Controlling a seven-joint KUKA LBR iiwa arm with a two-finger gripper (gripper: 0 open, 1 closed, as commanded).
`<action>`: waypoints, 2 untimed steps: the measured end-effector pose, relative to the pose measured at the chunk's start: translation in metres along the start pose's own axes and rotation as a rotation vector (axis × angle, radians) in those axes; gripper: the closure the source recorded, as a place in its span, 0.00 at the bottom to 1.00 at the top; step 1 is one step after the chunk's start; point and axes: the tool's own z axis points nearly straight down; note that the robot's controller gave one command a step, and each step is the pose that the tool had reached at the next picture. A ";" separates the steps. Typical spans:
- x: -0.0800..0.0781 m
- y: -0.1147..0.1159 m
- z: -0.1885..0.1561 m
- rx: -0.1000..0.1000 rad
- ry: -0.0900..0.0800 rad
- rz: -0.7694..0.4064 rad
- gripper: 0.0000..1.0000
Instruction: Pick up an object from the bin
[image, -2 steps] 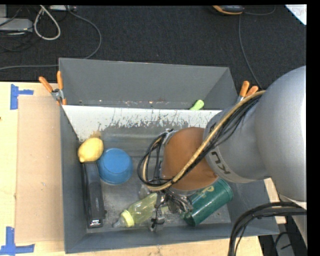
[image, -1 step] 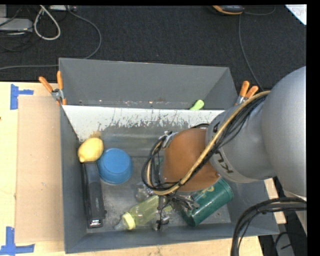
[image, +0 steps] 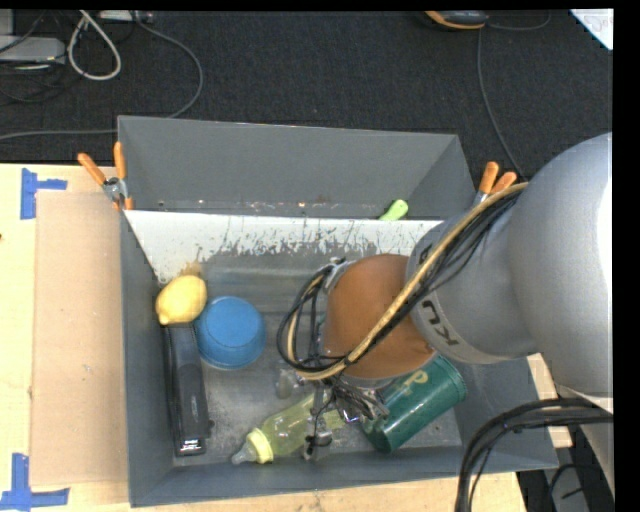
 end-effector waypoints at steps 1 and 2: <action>0.002 0.000 0.000 0.000 -0.004 -0.028 0.00; 0.015 -0.035 -0.034 0.001 -0.002 -0.202 0.00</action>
Offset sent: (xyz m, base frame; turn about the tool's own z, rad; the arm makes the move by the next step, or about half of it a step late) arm -0.0053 -0.0360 0.0332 -0.2059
